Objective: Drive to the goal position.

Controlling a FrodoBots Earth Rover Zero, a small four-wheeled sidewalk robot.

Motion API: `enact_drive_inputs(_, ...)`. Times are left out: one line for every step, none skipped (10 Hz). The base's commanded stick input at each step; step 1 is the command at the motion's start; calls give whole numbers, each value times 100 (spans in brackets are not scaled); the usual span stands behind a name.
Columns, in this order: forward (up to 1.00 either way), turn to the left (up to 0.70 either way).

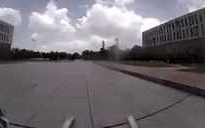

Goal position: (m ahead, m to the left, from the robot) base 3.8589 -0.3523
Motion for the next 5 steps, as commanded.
enact_drive_inputs(70,0)
enact_drive_inputs(70,0)
enact_drive_inputs(70,0)
enact_drive_inputs(70,0)
enact_drive_inputs(70,0)
